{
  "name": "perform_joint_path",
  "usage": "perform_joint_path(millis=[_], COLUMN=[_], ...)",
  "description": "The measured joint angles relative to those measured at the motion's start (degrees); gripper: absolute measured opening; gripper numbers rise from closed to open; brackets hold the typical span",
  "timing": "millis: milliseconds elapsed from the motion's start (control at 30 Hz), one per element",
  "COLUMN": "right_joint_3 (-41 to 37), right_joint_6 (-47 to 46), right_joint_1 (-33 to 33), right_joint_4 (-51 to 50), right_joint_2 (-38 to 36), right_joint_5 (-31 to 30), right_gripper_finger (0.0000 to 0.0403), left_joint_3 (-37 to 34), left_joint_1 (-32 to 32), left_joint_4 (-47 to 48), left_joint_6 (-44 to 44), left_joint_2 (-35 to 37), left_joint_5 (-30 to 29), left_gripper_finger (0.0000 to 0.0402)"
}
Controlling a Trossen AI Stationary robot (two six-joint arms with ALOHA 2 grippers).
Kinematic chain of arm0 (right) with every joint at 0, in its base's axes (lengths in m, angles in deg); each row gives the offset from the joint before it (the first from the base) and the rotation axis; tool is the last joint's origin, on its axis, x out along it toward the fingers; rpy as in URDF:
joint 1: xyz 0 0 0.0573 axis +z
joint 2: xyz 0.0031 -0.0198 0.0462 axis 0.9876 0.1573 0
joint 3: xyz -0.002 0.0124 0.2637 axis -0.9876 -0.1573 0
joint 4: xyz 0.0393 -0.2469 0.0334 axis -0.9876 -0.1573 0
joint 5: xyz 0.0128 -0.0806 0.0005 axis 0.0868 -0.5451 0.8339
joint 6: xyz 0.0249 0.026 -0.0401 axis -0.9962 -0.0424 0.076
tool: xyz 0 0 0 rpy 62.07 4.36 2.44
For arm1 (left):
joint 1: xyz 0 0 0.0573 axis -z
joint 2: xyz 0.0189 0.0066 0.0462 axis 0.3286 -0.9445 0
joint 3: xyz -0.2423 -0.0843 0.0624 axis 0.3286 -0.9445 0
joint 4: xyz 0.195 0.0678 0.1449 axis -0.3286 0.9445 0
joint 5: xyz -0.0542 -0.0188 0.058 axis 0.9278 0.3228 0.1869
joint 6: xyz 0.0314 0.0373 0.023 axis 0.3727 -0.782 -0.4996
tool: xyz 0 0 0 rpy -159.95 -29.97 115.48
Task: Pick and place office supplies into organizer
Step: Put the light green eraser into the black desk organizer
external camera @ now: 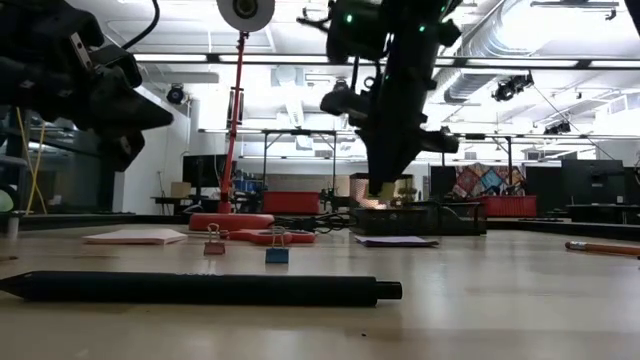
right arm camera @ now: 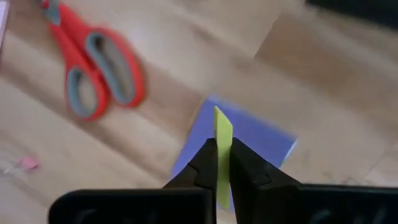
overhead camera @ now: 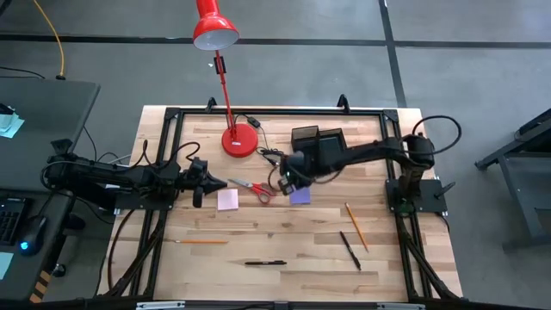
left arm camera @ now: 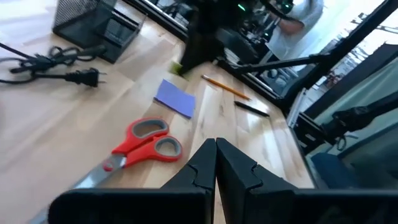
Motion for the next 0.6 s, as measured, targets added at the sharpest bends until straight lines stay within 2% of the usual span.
perform_joint_path(millis=[333,600], right_joint_3=[0.04,0.07], right_joint_6=[26.41,50.06], right_joint_1=[-9.15,-11.25], right_joint_4=[-5.72,-9.04], right_joint_2=[-0.91,-4.79], right_joint_5=[7.55,5.17], right_gripper_finger=[0.0006,0.0007], left_joint_3=[0.0,0.0], left_joint_1=[0.02,0.02], left_joint_4=[0.0,0.04], left_joint_6=[0.56,0.65], left_joint_2=[0.0,0.0], left_joint_5=[7.16,9.09], left_gripper_finger=[0.0001,0.0001])
